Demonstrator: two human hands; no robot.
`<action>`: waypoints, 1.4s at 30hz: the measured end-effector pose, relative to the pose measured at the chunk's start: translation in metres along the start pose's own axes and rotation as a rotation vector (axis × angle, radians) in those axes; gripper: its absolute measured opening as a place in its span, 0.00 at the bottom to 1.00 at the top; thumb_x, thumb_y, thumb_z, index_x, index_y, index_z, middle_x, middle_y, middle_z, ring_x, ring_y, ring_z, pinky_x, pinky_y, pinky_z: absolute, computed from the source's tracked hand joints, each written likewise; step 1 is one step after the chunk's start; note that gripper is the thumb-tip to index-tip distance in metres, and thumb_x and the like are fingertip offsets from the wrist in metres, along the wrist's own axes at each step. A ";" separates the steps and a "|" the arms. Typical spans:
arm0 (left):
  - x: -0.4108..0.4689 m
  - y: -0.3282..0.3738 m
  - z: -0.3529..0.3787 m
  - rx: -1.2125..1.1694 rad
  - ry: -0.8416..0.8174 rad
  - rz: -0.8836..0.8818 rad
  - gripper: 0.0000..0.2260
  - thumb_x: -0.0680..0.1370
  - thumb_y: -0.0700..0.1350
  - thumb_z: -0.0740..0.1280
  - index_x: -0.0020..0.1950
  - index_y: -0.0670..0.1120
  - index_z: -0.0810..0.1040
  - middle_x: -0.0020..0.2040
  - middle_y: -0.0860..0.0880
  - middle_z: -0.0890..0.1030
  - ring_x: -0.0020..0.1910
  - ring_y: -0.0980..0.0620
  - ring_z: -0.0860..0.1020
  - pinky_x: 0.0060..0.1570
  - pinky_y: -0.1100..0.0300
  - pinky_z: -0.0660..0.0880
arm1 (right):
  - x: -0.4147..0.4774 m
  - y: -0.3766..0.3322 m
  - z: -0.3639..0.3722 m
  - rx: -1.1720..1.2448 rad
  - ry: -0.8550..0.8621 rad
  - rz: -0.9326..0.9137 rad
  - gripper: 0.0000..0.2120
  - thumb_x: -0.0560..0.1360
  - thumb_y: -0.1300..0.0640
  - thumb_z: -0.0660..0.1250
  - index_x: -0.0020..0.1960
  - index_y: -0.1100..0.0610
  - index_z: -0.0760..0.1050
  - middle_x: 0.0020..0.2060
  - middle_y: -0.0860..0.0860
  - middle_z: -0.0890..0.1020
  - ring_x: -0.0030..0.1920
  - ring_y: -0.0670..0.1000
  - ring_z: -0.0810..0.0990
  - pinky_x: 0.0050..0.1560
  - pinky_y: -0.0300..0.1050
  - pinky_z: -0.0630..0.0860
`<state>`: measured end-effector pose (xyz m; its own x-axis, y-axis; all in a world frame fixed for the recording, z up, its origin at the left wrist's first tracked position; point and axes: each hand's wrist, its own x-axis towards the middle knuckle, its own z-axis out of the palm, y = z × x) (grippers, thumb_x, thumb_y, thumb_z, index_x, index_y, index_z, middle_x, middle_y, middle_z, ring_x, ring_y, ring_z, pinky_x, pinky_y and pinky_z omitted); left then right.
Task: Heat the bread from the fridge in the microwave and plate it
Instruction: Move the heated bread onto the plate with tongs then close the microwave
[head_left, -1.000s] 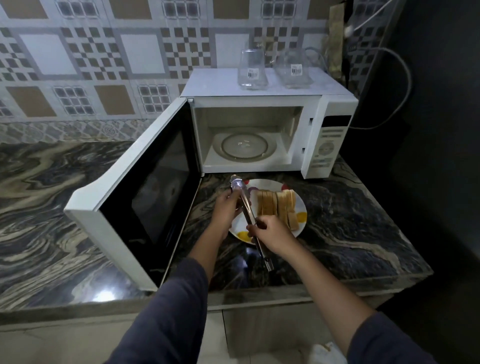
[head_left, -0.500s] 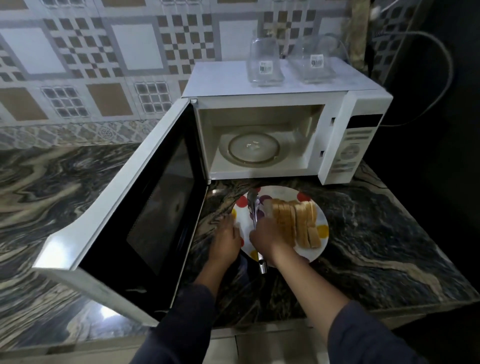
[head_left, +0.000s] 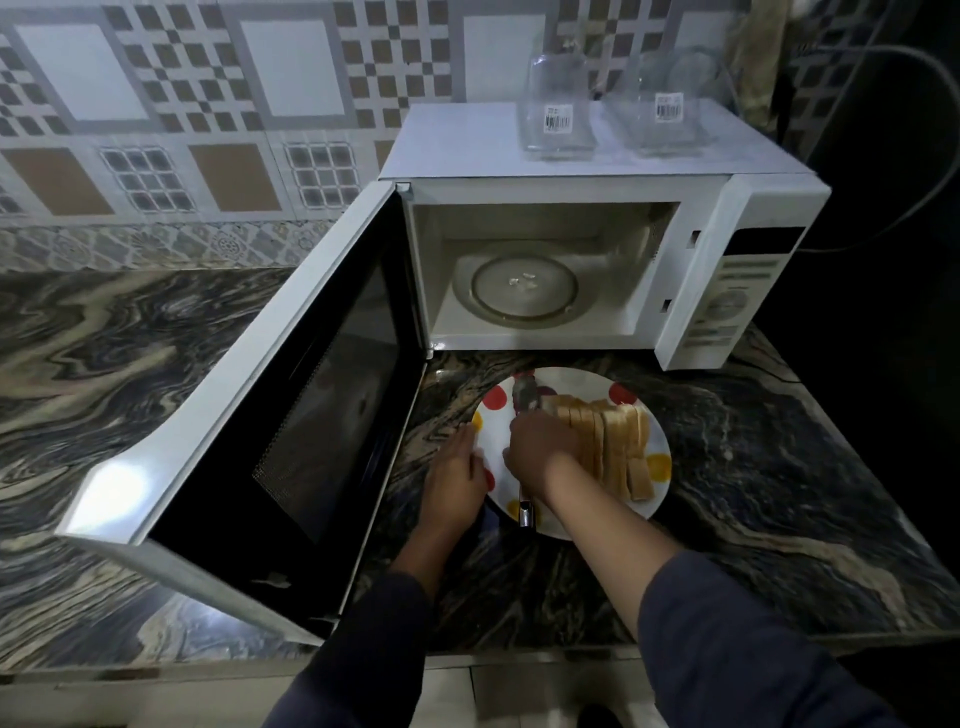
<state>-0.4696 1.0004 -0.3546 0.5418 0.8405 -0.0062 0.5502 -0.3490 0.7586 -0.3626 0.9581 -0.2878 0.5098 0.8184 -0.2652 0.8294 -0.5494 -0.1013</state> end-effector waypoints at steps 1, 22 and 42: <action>0.000 0.000 0.000 -0.010 0.013 -0.005 0.20 0.80 0.42 0.57 0.72 0.43 0.65 0.72 0.45 0.67 0.72 0.47 0.65 0.72 0.55 0.61 | 0.002 0.000 0.000 -0.024 -0.006 -0.012 0.15 0.79 0.57 0.58 0.65 0.59 0.71 0.64 0.56 0.74 0.62 0.55 0.75 0.54 0.45 0.75; 0.012 0.017 0.013 -0.030 0.201 -0.052 0.19 0.76 0.37 0.62 0.68 0.41 0.70 0.65 0.40 0.74 0.64 0.42 0.72 0.65 0.52 0.68 | -0.024 0.145 0.024 0.728 0.355 0.524 0.08 0.77 0.59 0.60 0.52 0.60 0.74 0.56 0.60 0.76 0.54 0.59 0.75 0.48 0.47 0.71; 0.006 0.025 0.010 -0.579 0.199 -0.245 0.14 0.81 0.36 0.54 0.64 0.37 0.71 0.57 0.39 0.78 0.51 0.46 0.76 0.51 0.59 0.72 | -0.042 0.127 0.044 0.964 0.541 0.624 0.14 0.80 0.56 0.58 0.59 0.62 0.76 0.54 0.61 0.80 0.54 0.59 0.77 0.48 0.43 0.67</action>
<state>-0.4459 0.9928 -0.3421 0.2857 0.9473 -0.1451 0.1823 0.0949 0.9787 -0.2888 0.8469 -0.3313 0.9693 0.2157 -0.1184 0.0291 -0.5782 -0.8154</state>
